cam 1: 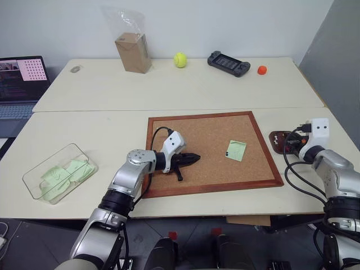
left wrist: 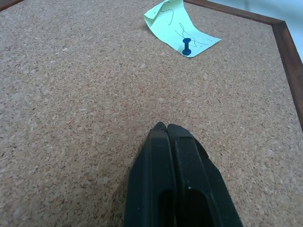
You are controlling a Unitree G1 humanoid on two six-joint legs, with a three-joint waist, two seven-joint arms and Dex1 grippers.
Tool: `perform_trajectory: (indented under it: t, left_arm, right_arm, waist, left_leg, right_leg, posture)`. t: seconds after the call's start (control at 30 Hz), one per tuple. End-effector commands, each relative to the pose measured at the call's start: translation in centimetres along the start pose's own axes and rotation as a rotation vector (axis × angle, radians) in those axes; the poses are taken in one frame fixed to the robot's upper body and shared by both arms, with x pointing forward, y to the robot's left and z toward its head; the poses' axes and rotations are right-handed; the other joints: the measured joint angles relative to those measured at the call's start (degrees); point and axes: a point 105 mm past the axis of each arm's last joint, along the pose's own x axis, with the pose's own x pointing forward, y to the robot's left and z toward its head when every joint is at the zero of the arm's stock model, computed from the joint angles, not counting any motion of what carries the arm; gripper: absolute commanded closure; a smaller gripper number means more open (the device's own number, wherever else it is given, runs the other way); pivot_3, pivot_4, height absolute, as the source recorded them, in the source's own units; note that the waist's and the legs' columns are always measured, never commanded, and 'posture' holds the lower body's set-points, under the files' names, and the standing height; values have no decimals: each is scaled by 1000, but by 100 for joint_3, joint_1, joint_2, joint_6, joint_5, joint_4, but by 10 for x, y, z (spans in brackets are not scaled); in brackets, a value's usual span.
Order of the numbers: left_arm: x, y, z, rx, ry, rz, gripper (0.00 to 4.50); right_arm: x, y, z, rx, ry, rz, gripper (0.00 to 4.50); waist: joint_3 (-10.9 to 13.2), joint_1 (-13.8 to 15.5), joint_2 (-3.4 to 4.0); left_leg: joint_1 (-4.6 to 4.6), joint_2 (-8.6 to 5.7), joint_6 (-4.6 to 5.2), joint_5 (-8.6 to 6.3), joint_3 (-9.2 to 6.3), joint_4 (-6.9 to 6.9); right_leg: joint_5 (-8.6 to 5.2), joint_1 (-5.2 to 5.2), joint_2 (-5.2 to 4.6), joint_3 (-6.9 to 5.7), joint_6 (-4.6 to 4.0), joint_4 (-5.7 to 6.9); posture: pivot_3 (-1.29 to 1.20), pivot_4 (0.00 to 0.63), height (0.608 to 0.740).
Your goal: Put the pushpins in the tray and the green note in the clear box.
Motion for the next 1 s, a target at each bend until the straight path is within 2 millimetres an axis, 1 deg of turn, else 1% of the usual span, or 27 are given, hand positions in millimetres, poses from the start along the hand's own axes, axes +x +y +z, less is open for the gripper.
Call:
perform_trajectory:
  t: [0.03, 0.13, 0.23, 0.27, 0.37, 0.47, 0.5, 0.7, 0.77, 0.87, 0.93, 1.0]
  left_arm:
    - [3, -10, -16, -24, 53, -37, 4500]
    - [3, -10, -15, -24, 52, -37, 4500]
    - [4, -10, -15, -25, 51, -37, 4500]
    - [4, -10, -15, -26, 50, -38, 4500]
    - [4, -11, -15, -27, 49, -40, 4500]
    - [5, -11, -15, -27, 49, -41, 4500]
    - [5, -11, -15, -28, 49, -41, 4500]
    - [5, -10, -15, -28, 48, -40, 4500]
    - [5, -10, -15, -28, 49, -40, 4500]
    - [4, -10, -15, -29, 50, -39, 4500]
    - [4, -10, -15, -29, 50, -38, 4500]
    - [4, -10, -15, -28, 51, -37, 4500]
  right_arm:
    - [-2, -3, 15, -36, -48, -3, 2900]
    - [-3, -4, 15, -45, -47, -9, 2246]
    - [-3, -6, 16, -53, -48, -18, 1783]
    - [-3, -7, 16, -56, -48, -20, 1544]
    - [-4, -9, 18, -104, -56, -33, 940]
    - [-4, -10, 19, -181, -59, -42, 196]
    - [-4, -10, 19, -205, -60, -41, 24]
    - [-3, -14, 19, -308, -64, -72, 24]
    - [-3, -19, 20, -317, -66, -99, 24]
    - [-2, -22, 21, -320, -73, -110, 24]
    - [-2, -21, 24, -311, -92, -105, 24]
    - [-2, -15, 29, -287, -120, -70, 24]
  waist:
    - [0, 0, 0]
    - [0, 0, 0]
    - [0, 0, 0]
    - [0, 0, 0]
    - [0, 0, 0]
    - [0, 0, 0]
    - [0, -1, 0]
    - [0, -1, 0]
    - [0, -1, 0]
    - [0, -1, 0]
    - [0, -1, 0]
    - [0, 0, 0]
  left_leg:
    - [0, 0, 0, 0, 0, 0]
    - [0, 0, 0, 0, 0, 0]
    - [0, 0, 0, 0, 0, 0]
    - [0, 0, 0, 0, 0, 0]
    - [0, 0, 0, 0, 0, 0]
    - [0, -1, 0, 0, 0, 0]
    - [0, -1, 0, 0, 0, 0]
    - [0, -2, 0, 0, 0, 0]
    - [0, -1, 0, 0, 0, 0]
    - [0, -1, 0, 0, 0, 0]
    - [0, -1, 0, 0, 1, 0]
    - [1, -1, 0, 0, 1, 0]
  right_leg:
    - [0, 0, 0, 0, 0, 0]
    - [0, 0, 0, 0, 0, 0]
    - [0, 0, 0, 0, 0, 0]
    - [0, 0, 0, 0, 0, 0]
    - [0, 0, 0, 0, 0, 0]
    - [0, 0, 0, 0, 0, 0]
    - [0, 0, 0, 0, 0, 0]
    - [0, 0, 0, 0, 0, 0]
    - [0, 0, 0, 0, 0, -1]
    - [0, 0, 0, 0, 0, -1]
    - [0, 0, 0, 1, 0, -1]
    - [0, 0, 0, 1, 0, 0]
  posture:
    - [0, 150, 740]
    - [0, 150, 740]
    - [0, 150, 740]
    - [0, 150, 740]
    - [0, 150, 740]
    - [0, 150, 740]
    - [0, 150, 740]
    - [0, 150, 740]
    - [0, 150, 740]
    - [0, 150, 740]
    - [0, 150, 740]
    - [0, 150, 740]
